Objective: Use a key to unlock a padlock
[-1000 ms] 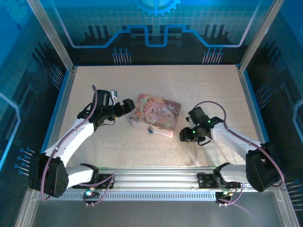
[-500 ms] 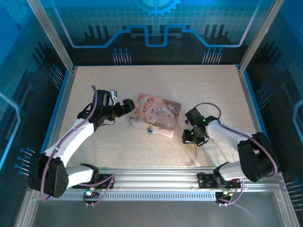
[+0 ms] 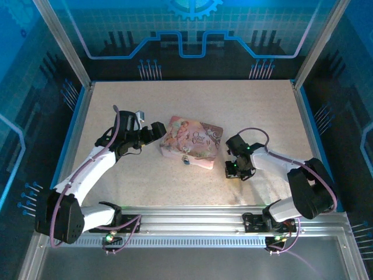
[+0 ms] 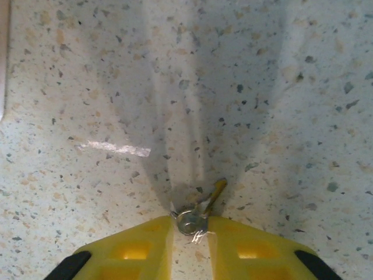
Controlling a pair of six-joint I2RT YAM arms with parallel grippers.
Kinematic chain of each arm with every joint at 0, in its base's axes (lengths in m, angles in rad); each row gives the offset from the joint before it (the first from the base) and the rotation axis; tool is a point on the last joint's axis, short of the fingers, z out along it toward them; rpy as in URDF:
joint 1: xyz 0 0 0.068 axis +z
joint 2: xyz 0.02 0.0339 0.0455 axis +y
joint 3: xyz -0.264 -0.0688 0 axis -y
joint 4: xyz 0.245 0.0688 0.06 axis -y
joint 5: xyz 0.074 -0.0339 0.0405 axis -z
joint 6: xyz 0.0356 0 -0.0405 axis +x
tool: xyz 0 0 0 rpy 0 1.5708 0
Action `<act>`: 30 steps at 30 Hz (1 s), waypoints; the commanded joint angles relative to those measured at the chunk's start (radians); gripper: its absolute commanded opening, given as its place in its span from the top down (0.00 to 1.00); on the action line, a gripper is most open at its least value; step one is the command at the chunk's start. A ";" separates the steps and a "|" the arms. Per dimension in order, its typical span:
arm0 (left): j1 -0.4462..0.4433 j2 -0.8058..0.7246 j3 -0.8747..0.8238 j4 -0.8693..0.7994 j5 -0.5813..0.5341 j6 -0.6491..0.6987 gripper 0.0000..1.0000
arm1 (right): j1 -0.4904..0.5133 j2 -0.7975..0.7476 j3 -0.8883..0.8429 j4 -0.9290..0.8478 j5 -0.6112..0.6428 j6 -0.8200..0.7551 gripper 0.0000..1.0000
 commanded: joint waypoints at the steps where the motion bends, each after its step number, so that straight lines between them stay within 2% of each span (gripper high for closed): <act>1: -0.002 -0.003 -0.011 -0.009 0.017 0.003 0.02 | 0.015 0.015 0.013 0.002 0.017 0.011 0.81; 11: -0.002 -0.013 -0.005 -0.022 0.015 0.006 0.01 | 0.020 -0.013 0.016 -0.013 0.036 0.008 1.00; 18: -0.001 -0.033 0.028 -0.066 0.047 -0.026 0.02 | 0.057 -0.092 0.048 -0.015 0.070 -0.044 1.00; 23: -0.003 -0.045 0.060 -0.081 0.127 -0.057 0.05 | 0.102 -0.170 0.080 0.012 0.120 -0.114 1.00; 27: -0.011 -0.064 0.080 -0.089 0.172 -0.085 0.07 | 0.118 -0.237 0.109 0.056 0.110 -0.191 1.00; 30: -0.016 -0.071 0.088 -0.082 0.210 -0.166 0.07 | 0.120 -0.268 0.155 0.078 0.069 -0.272 1.00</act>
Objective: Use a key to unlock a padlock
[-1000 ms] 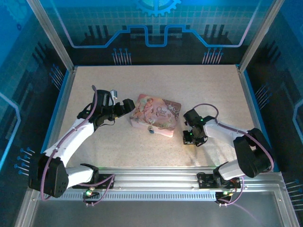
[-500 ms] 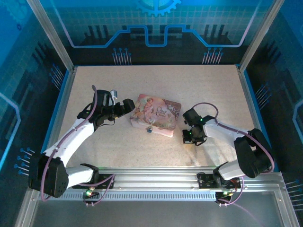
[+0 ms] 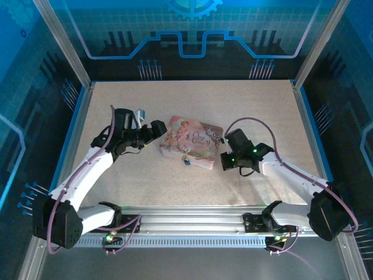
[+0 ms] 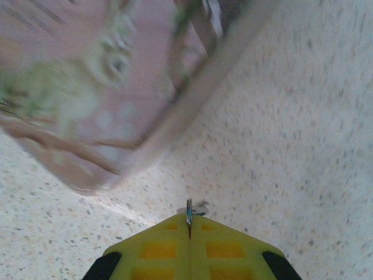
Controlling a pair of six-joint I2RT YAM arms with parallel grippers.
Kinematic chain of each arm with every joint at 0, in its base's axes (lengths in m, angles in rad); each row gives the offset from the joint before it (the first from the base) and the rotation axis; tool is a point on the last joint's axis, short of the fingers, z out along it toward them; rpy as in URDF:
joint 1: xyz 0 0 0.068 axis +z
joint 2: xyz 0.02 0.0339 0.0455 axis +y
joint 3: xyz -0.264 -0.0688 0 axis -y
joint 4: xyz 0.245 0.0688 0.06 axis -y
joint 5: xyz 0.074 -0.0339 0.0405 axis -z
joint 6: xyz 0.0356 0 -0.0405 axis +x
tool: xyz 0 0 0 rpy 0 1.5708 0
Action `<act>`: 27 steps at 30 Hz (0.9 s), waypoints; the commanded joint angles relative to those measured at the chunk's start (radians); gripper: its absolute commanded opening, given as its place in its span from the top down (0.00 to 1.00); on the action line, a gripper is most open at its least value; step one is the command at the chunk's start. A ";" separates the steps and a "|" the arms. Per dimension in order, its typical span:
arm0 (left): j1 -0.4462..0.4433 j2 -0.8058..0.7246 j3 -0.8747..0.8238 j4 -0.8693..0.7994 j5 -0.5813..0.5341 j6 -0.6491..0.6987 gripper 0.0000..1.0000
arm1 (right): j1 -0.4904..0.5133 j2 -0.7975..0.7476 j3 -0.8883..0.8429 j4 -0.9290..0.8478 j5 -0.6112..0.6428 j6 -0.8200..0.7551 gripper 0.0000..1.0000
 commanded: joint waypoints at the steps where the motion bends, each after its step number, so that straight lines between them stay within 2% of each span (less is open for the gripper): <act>1: -0.014 -0.026 0.030 -0.002 0.092 -0.114 0.07 | 0.015 -0.038 0.065 0.042 -0.032 -0.126 1.00; 6: -0.065 -0.025 -0.012 0.139 0.115 -0.353 0.09 | 0.015 -0.028 0.168 0.072 -0.103 -0.226 1.00; 15: -0.128 -0.004 -0.098 0.356 0.084 -0.753 0.16 | 0.040 0.040 0.258 0.199 -0.277 -0.264 1.00; 19: -0.145 -0.009 -0.125 0.378 0.051 -0.883 0.18 | 0.059 0.084 0.294 0.223 -0.284 -0.246 1.00; 24: -0.177 -0.011 -0.210 0.535 0.001 -1.082 0.22 | 0.106 0.127 0.296 0.301 -0.285 -0.206 1.00; 27: -0.195 -0.003 -0.227 0.573 -0.012 -1.140 0.23 | 0.136 0.147 0.294 0.349 -0.283 -0.184 1.00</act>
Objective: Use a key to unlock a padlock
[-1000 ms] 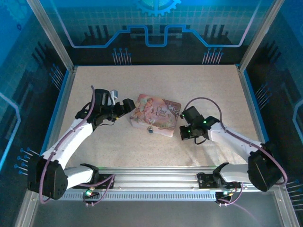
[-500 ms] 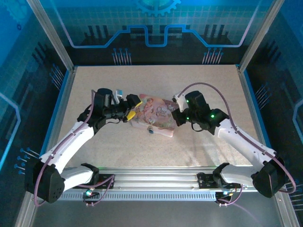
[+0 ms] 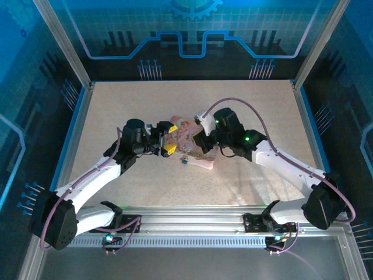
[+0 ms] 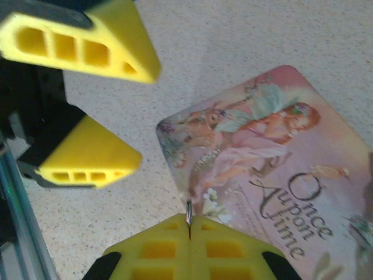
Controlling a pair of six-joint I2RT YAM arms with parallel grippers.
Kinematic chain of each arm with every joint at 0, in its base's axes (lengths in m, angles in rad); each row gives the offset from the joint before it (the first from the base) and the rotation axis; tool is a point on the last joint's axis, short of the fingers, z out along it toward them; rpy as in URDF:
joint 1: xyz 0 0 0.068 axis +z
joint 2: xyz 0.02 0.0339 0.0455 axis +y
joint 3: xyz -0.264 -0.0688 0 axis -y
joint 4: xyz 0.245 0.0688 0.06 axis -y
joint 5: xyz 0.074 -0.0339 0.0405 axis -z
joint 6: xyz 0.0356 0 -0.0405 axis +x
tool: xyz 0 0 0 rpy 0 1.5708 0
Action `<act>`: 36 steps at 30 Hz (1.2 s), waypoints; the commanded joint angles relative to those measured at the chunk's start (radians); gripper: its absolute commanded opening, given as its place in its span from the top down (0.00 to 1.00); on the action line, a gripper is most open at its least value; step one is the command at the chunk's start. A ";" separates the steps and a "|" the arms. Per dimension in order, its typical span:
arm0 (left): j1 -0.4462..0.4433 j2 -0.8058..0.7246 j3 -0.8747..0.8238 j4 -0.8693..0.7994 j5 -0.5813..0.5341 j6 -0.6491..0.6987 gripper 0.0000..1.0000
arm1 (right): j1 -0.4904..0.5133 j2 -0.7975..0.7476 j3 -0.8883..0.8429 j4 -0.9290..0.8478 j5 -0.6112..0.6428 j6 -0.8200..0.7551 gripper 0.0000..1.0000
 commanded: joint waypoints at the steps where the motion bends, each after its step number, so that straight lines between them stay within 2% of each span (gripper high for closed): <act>1: -0.023 0.007 -0.022 0.113 -0.037 -0.161 0.23 | 0.038 0.021 0.024 0.094 -0.021 0.036 1.00; 14: -0.062 0.017 -0.055 0.167 -0.079 -0.249 0.27 | 0.112 0.059 0.000 0.203 -0.014 0.103 1.00; 36: -0.065 0.009 -0.095 0.208 -0.100 -0.277 0.74 | 0.124 0.055 -0.033 0.220 -0.013 0.134 1.00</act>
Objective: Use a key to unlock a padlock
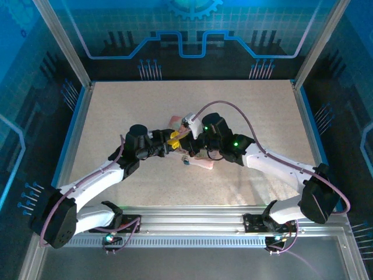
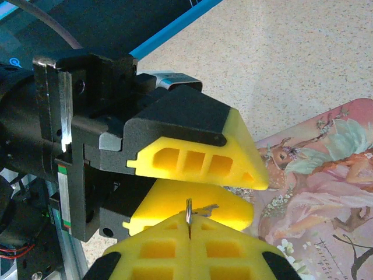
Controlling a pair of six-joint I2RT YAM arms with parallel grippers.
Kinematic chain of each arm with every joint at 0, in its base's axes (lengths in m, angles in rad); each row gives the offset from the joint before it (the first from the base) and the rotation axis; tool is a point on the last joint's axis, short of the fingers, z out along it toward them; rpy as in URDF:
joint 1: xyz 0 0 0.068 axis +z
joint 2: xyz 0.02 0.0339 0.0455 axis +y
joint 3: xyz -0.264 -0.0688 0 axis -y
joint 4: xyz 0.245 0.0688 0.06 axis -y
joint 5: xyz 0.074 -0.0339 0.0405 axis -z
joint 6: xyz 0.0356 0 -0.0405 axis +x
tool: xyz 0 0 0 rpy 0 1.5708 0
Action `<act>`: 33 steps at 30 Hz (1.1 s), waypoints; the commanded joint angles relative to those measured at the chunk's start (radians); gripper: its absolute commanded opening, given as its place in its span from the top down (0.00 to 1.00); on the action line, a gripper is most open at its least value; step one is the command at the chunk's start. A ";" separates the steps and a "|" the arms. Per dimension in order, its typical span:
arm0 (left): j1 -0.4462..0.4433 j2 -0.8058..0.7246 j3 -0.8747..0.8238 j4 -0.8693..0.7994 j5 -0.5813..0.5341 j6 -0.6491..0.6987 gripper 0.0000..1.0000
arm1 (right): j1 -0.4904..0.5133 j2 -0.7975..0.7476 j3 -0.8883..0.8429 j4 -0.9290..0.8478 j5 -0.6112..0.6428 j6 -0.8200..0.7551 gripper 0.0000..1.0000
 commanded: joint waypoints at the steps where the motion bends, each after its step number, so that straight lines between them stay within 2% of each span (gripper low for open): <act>1: -0.009 -0.003 -0.017 0.023 -0.015 -0.001 0.77 | 0.015 -0.002 -0.016 0.030 0.000 0.012 1.00; 10: -0.009 0.000 -0.017 0.017 -0.017 0.020 1.00 | 0.003 -0.029 -0.045 0.062 -0.008 0.051 1.00; 12: -0.009 -0.003 -0.012 0.020 -0.029 0.054 1.00 | -0.012 -0.043 -0.065 0.093 -0.032 0.083 0.96; 13: -0.009 -0.005 -0.005 0.022 -0.043 0.087 1.00 | -0.023 -0.054 -0.080 0.114 -0.051 0.106 0.91; 14: -0.008 -0.010 0.008 0.017 -0.060 0.126 1.00 | -0.035 -0.066 -0.098 0.139 -0.070 0.127 0.87; 19: -0.011 -0.061 0.115 -0.071 -0.169 0.481 1.00 | -0.092 -0.138 -0.209 0.294 -0.168 0.258 0.69; 22: -0.021 -0.088 0.154 -0.040 -0.221 0.693 1.00 | -0.120 -0.181 -0.272 0.412 -0.210 0.353 0.62; 26: -0.053 -0.104 0.167 0.097 -0.250 0.926 1.00 | -0.150 -0.221 -0.337 0.593 -0.234 0.488 0.53; 29: -0.080 -0.097 0.171 0.189 -0.257 1.019 1.00 | -0.160 -0.229 -0.354 0.718 -0.234 0.575 0.48; 33: -0.120 -0.076 0.180 0.274 -0.268 1.074 1.00 | -0.162 -0.223 -0.336 0.817 -0.233 0.640 0.43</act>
